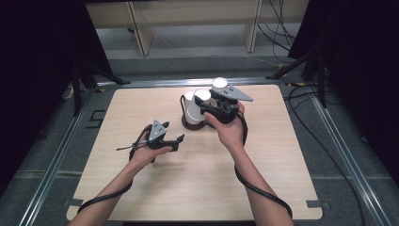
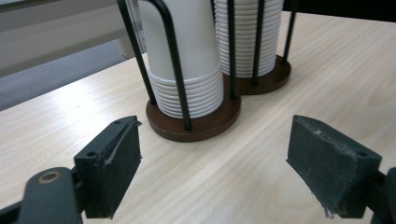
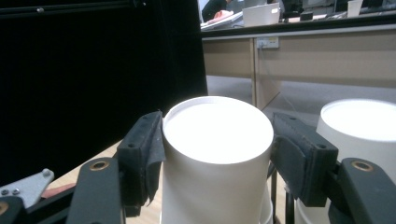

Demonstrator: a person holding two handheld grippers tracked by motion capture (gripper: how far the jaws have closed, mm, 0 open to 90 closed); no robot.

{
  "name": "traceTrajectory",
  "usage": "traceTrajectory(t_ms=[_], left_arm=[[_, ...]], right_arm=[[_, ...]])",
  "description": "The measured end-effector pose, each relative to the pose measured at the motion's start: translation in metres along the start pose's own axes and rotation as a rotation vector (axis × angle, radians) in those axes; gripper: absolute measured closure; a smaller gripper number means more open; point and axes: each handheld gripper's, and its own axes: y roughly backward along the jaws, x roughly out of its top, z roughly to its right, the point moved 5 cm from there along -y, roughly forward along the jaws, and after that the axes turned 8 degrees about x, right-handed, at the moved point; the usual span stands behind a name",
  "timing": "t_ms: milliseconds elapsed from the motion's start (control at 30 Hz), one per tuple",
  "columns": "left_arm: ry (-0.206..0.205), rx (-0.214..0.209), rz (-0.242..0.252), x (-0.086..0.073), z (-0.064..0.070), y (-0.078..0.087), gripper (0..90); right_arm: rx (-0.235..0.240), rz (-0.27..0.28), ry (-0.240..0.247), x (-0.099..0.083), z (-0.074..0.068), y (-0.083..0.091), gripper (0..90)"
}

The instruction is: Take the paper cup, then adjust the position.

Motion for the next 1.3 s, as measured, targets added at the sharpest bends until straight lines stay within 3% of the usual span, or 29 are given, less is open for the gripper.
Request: traceTrajectory(t_ms=[133,167,200,300,467,600,667,700,733,867,1000,1100,1133,1233,1300], left_arm=[[-0.003,-0.008,0.013,0.001,0.004,0.011,16.6],[0.001,-0.012,0.02,0.001,0.005,0.012,16.6],[0.0,-0.012,0.02,0.001,0.006,0.014,16.5],[-0.002,-0.025,0.02,-0.001,0.011,0.02,16.4],[-0.013,-0.044,0.018,-0.006,0.019,0.03,16.3],[-0.009,-0.052,0.018,-0.01,0.023,0.037,16.2],[-0.012,-0.055,0.008,-0.012,0.026,0.04,16.2],[-0.012,-0.055,0.008,-0.012,0.026,0.04,16.2],[0.0,-0.063,0.018,-0.012,0.028,0.041,16.2],[0.0,-0.075,0.002,-0.017,0.032,0.046,16.1],[-0.001,-0.086,0.008,-0.019,0.035,0.049,16.1],[0.0,-0.095,0.006,-0.02,0.037,0.053,16.0],[-0.006,-0.09,-0.005,-0.02,0.037,0.055,16.0],[-0.003,-0.091,0.002,-0.021,0.038,0.058,16.0],[-0.01,-0.089,-0.001,-0.021,0.038,0.06,16.0]], right_arm=[[0.009,-0.011,-0.008,-0.007,-0.002,0.006,37.1],[0.003,-0.013,0.014,-0.009,-0.002,0.009,37.1],[0.008,-0.019,-0.009,-0.011,-0.004,0.009,37.1],[0.017,-0.027,0.017,-0.018,-0.005,0.013,37.1],[0.025,-0.038,-0.019,-0.03,-0.009,0.02,37.1],[0.028,-0.053,-0.027,-0.042,-0.012,0.026,37.1],[0.027,-0.062,-0.008,-0.049,-0.011,0.029,37.1],[0.035,-0.066,-0.036,-0.053,-0.012,0.031,37.1],[0.028,-0.064,-0.027,-0.056,-0.011,0.032,37.1],[0.037,-0.078,-0.072,-0.064,-0.013,0.037,37.1],[0.027,-0.082,-0.07,-0.073,-0.012,0.042,37.1],[0.035,-0.082,-0.107,-0.078,-0.013,0.046,37.1],[0.02,-0.085,-0.089,-0.08,-0.011,0.047,37.1],[0.027,-0.083,-0.138,-0.083,-0.013,0.049,37.1],[0.025,-0.077,-0.123,-0.084,-0.011,0.049,37.1]])
